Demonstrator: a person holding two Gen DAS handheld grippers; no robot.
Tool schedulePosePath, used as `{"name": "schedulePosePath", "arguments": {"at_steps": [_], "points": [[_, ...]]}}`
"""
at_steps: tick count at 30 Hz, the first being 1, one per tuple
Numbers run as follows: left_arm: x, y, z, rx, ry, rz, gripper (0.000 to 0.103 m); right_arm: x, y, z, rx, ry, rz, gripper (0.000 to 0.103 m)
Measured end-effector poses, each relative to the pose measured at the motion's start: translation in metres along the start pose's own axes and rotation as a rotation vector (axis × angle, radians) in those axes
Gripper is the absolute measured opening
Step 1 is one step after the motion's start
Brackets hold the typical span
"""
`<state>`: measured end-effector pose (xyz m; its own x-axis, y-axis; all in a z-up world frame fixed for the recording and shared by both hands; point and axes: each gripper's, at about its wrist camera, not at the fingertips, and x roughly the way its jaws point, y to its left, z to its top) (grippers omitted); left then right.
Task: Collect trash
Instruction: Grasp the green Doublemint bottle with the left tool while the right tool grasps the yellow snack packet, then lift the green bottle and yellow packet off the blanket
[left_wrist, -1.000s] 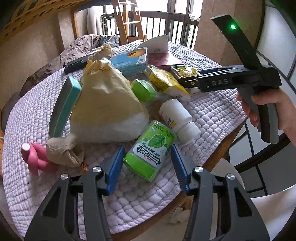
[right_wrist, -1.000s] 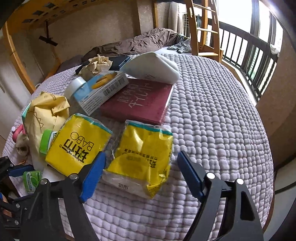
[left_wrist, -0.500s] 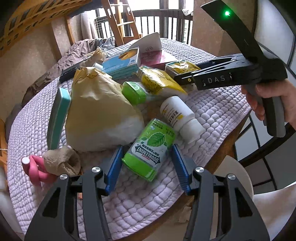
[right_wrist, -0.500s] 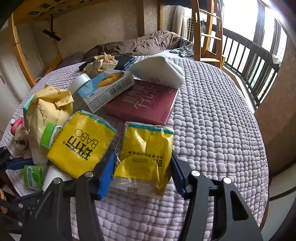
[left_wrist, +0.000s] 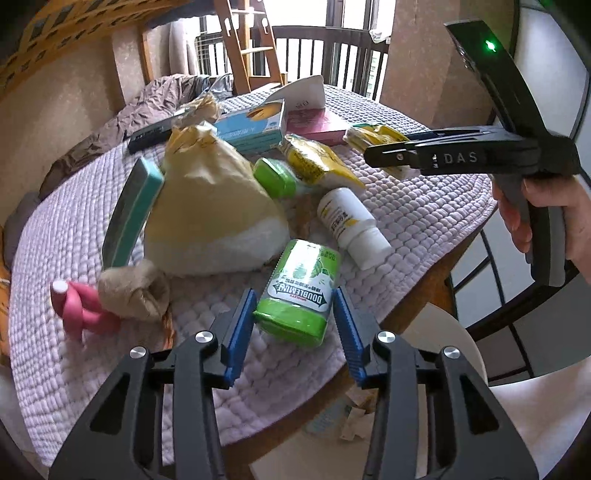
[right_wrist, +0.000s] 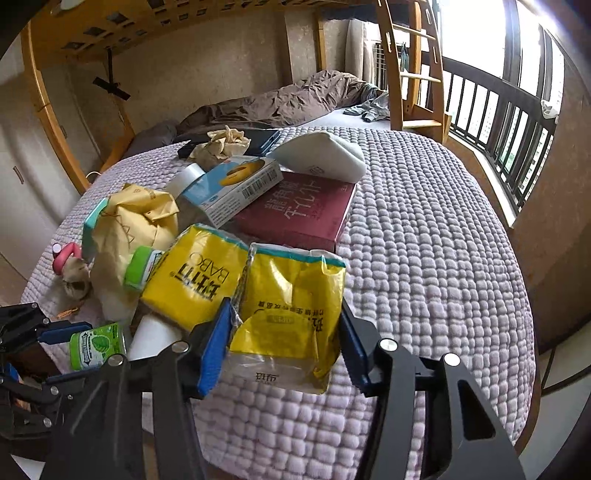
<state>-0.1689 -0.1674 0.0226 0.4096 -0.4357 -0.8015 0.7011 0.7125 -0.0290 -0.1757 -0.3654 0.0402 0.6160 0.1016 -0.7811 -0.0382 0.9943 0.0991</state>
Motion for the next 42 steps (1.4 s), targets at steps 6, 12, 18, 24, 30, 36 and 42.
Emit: {"name": "schedulePosePath", "arguments": {"at_steps": [6,12,18,24,30,36,42], "points": [[0.004,0.005,-0.003,-0.029,0.035,0.003,0.046,0.002,0.004,-0.011,0.005,0.037,0.008,0.053],[0.01,0.0,0.005,0.008,0.025,0.01,0.048,0.015,0.012,-0.013,-0.028,0.068,-0.028,0.057],[0.008,-0.001,0.013,0.023,0.004,-0.004,0.087,0.021,0.016,-0.01,-0.04,0.073,-0.042,0.068],[0.016,0.0,0.017,0.055,0.015,-0.035,0.065,0.024,0.012,-0.009,-0.029,0.069,-0.04,0.063],[0.018,-0.007,0.016,0.089,0.009,-0.021,0.044,0.023,0.013,-0.008,-0.051,0.061,-0.053,0.052],[0.007,-0.005,0.011,0.051,-0.014,-0.001,0.043,0.01,0.009,-0.011,-0.019,0.028,-0.032,0.051],[-0.005,0.005,0.004,-0.047,-0.028,-0.011,0.042,-0.006,0.011,-0.017,0.003,0.018,0.007,0.051]]}}
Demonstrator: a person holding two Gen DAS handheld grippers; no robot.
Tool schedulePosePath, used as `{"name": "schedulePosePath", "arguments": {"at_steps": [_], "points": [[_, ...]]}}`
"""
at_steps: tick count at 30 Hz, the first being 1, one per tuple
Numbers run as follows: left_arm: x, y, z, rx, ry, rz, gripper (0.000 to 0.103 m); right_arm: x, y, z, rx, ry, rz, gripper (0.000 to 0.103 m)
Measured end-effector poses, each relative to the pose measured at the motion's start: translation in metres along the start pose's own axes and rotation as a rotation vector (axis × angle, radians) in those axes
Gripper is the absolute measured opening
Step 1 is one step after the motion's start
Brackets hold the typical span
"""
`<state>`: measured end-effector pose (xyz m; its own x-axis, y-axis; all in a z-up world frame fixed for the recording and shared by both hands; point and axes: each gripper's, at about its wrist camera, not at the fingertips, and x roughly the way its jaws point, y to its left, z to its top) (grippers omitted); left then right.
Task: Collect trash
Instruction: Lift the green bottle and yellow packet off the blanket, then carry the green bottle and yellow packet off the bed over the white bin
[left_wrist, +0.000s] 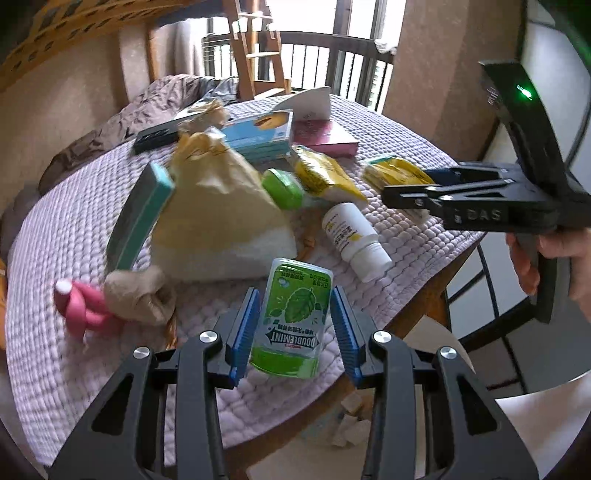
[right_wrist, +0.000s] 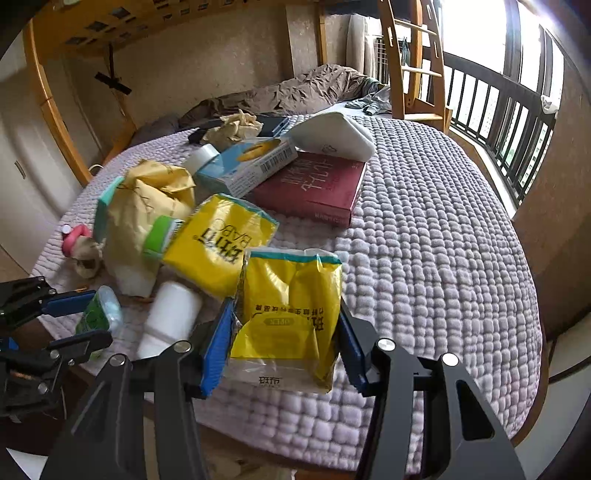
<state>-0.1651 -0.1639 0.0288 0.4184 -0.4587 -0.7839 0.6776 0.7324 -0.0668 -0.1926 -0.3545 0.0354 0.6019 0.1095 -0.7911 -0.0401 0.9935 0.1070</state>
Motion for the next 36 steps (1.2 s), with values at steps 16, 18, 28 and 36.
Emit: {"name": "schedulePosePath", "arguments": {"at_steps": [16,18,28,36], "points": [[-0.014,0.012,-0.013,-0.119,0.03,0.06,0.042,-0.036,0.031,-0.026,-0.023,-0.001,0.089,0.051],[-0.015,0.012,-0.015,-0.128,0.036,0.069,0.041,-0.038,0.035,-0.029,-0.026,0.001,0.096,0.051],[-0.033,0.013,-0.031,-0.14,0.039,0.079,0.041,-0.05,0.054,-0.043,-0.048,0.013,0.138,0.051],[-0.04,0.012,-0.039,-0.145,0.045,0.082,0.04,-0.056,0.066,-0.053,-0.072,0.022,0.158,0.051]]}}
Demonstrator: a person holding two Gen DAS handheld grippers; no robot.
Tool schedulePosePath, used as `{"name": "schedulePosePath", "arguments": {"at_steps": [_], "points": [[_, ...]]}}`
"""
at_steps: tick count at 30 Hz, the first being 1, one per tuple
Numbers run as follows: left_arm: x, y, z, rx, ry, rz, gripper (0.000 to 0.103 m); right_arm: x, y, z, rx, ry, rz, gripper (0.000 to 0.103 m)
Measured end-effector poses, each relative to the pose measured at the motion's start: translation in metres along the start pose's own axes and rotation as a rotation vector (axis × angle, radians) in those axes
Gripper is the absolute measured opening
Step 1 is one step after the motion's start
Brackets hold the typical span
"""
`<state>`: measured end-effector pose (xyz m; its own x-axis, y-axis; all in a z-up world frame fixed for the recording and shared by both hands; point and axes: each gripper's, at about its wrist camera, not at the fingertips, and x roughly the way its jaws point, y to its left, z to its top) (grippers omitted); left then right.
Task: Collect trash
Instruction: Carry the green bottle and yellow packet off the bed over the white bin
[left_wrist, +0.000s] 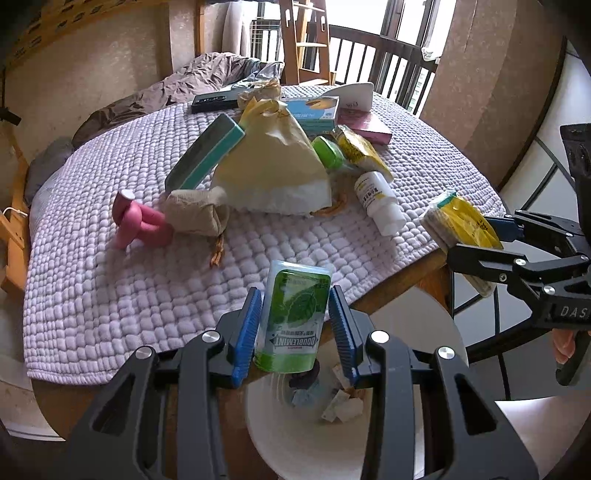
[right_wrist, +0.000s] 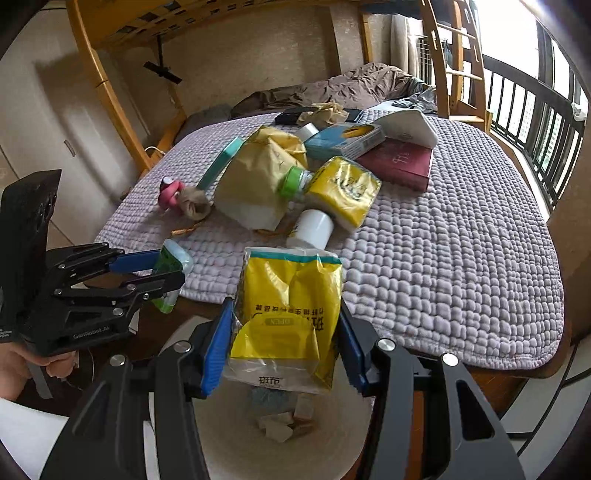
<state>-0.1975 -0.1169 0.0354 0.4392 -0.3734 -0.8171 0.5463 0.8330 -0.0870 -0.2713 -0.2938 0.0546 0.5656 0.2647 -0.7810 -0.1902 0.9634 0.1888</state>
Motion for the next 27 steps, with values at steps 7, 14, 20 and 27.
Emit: {"name": "schedulePosePath", "arguments": {"at_steps": [7,14,20,27], "points": [[-0.003,-0.002,0.0,0.01,-0.012,0.002,0.039,-0.001,0.005,-0.003,-0.005,-0.001,0.006,0.051],[-0.012,-0.002,-0.002,0.008,-0.019,-0.015,0.038,-0.004,0.006,-0.006,-0.003,-0.005,0.017,0.051],[-0.013,0.001,-0.005,-0.006,-0.017,-0.022,0.021,-0.005,0.009,-0.01,-0.003,-0.004,0.017,0.051],[0.003,0.011,0.006,-0.041,-0.021,-0.033,0.022,0.004,0.01,-0.011,0.004,0.015,0.029,0.051]]}}
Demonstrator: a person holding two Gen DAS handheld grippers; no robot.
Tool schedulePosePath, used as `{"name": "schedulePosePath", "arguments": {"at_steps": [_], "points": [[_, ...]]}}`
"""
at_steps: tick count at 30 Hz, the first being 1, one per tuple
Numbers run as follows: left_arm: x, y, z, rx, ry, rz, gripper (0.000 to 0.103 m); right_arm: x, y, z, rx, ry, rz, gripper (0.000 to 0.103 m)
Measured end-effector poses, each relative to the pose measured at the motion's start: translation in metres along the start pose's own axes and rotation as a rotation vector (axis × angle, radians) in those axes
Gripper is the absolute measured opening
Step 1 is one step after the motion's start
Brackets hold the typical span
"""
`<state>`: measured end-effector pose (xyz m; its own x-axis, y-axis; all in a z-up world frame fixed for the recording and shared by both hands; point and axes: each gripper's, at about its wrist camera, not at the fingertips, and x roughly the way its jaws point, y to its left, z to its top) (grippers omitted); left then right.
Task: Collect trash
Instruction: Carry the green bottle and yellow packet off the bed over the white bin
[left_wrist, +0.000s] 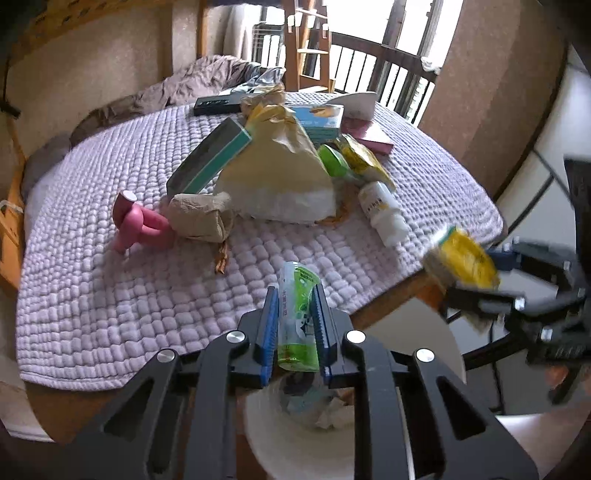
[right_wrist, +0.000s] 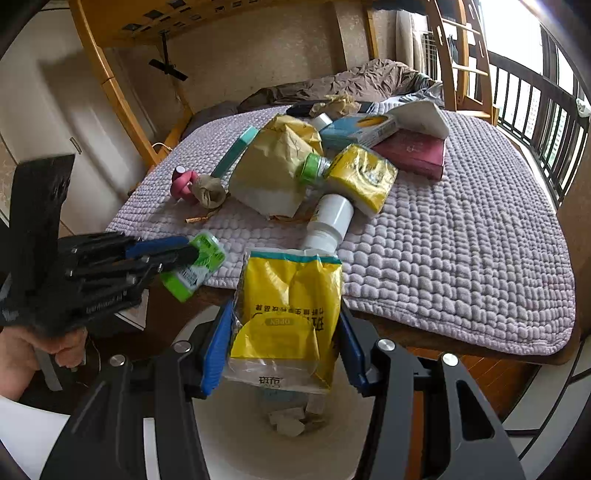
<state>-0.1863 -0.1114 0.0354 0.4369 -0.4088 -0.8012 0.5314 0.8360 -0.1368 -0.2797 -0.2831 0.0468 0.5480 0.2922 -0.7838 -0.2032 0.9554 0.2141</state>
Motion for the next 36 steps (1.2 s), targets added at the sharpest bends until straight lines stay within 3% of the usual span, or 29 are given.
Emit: {"name": "schedulePosePath", "arguments": {"at_steps": [6,8,9,12,14,36], "points": [[0.001,-0.009,0.0,0.072,0.009,0.052,0.031,0.001,0.0,0.0,0.007,0.0,0.001,0.051],[0.0,-0.013,-0.002,0.09,0.01,0.045,0.053,0.001,-0.001,0.0,0.01,-0.002,0.0,0.051],[0.0,-0.015,-0.003,0.098,0.01,0.038,0.055,0.001,-0.001,0.0,0.009,-0.001,0.001,0.051],[0.011,-0.02,-0.006,0.124,0.035,0.07,0.054,0.002,0.0,0.0,0.002,0.004,0.002,0.051],[0.015,-0.018,-0.006,0.103,0.037,0.059,0.04,0.002,0.001,-0.001,-0.002,0.005,0.006,0.051],[-0.024,-0.019,-0.023,0.059,0.03,-0.019,0.04,-0.009,0.009,-0.017,-0.051,0.052,0.055,0.051]]}}
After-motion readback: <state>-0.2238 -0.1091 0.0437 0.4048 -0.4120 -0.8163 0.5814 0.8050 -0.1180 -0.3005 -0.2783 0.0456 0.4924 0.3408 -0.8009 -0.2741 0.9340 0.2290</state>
